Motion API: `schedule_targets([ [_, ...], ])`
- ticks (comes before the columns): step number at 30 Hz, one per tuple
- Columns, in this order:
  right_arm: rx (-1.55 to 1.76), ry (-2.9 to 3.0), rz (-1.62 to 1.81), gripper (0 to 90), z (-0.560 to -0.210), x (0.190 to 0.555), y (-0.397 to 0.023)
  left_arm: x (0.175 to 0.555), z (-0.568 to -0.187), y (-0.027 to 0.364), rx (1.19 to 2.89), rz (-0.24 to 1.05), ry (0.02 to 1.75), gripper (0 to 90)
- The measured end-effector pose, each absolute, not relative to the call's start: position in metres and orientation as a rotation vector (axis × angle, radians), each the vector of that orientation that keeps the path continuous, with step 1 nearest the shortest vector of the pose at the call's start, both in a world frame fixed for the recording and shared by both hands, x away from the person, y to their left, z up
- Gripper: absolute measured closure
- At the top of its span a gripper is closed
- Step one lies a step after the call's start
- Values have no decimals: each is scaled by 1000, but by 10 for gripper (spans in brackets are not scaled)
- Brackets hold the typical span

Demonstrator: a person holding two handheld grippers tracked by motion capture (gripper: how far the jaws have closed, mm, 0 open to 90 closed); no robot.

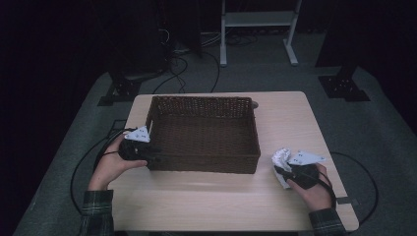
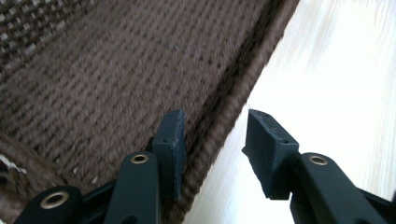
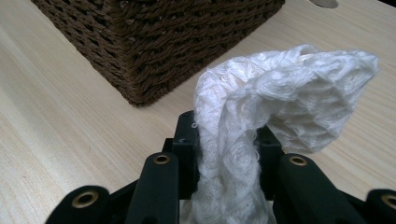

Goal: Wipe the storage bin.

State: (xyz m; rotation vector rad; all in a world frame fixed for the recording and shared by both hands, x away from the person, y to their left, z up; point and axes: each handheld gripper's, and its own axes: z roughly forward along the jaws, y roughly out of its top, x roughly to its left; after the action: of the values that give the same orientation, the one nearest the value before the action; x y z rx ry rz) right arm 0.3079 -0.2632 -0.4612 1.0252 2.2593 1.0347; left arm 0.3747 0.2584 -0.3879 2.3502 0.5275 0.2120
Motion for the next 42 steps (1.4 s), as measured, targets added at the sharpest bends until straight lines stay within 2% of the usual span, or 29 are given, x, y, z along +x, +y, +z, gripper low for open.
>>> schedule_targets([
  [4,1025,2257,1035,688,-461,308,-263,375,-388,259,2336,200,539,609],
  [13,1028,2254,1035,688,-461,308,-263,368,-391,242,2355,61,509,699],
  [30,1018,2252,1035,688,-460,308,-263,357,-401,198,2293,-32,395,713],
  [42,1012,2253,1032,688,-460,308,-263,347,-402,159,2304,-2,412,688],
])
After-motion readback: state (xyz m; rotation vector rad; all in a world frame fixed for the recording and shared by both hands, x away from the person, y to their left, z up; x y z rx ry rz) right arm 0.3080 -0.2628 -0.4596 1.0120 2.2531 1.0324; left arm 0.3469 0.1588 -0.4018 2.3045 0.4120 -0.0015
